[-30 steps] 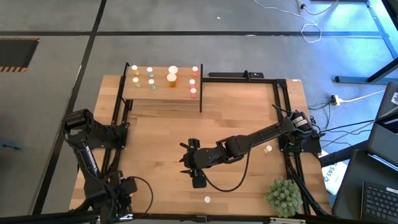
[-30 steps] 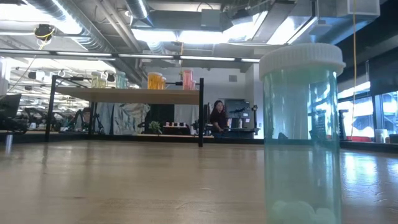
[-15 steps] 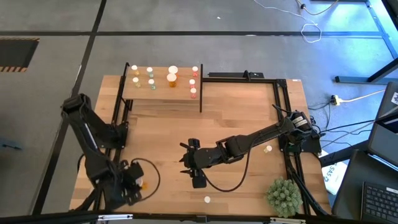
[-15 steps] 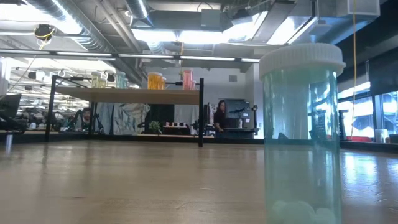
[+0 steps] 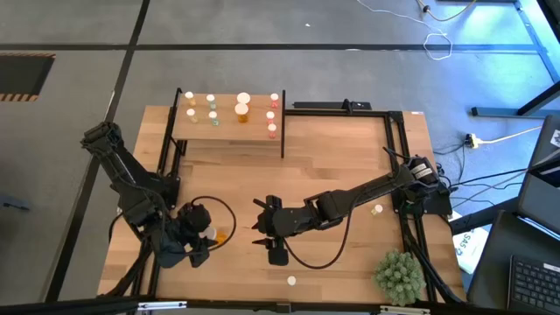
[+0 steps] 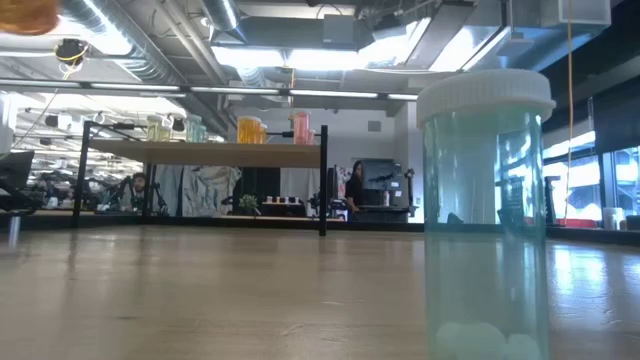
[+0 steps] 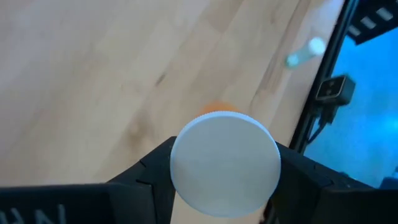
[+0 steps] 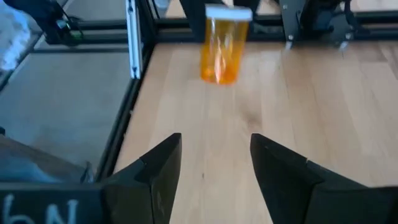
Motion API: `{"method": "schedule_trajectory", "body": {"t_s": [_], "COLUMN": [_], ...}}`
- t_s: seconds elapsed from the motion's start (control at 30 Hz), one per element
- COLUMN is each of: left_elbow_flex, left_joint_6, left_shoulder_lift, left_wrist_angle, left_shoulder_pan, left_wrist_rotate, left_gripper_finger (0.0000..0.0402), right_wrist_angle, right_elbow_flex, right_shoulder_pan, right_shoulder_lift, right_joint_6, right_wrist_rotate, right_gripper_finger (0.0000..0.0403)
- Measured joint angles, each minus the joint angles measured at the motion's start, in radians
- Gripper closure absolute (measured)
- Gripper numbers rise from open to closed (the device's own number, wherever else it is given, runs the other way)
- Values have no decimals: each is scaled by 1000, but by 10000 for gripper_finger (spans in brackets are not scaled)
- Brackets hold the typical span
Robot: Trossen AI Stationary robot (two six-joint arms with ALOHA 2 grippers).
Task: Pick and place medicine bottles onto shelf by color
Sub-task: Put the orange pill bottle on the shelf aligned with the orange pill bottle on the shelf
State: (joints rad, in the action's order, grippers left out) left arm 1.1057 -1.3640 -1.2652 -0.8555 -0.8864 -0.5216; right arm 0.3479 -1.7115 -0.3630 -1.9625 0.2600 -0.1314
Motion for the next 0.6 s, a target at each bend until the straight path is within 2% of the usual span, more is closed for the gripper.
{"method": "schedule_trajectory", "body": {"t_s": [0.2, 0.27, 0.37, 0.6], "left_elbow_flex": [0, 0, 0, 0], "left_joint_6": [147, 193, 256, 326], "left_shoulder_lift": [6, 6, 6, 6], "left_wrist_angle": [83, 114, 156, 193], "left_shoulder_pan": [47, 58, 72, 84], "left_wrist_rotate": [-32, -36, -37, -40], "left_gripper_finger": [211, 211, 211, 211], "right_wrist_angle": [-58, -68, -68, -68], "right_elbow_flex": [0, 0, 0, 0], "right_shoulder_pan": [0, 6, 11, 14], "right_shoulder_lift": [0, 0, 0, 0], "right_joint_6": [80, 91, 135, 105], "right_wrist_rotate": [4, 43, 46, 48], "right_gripper_finger": [208, 208, 208, 208]}}
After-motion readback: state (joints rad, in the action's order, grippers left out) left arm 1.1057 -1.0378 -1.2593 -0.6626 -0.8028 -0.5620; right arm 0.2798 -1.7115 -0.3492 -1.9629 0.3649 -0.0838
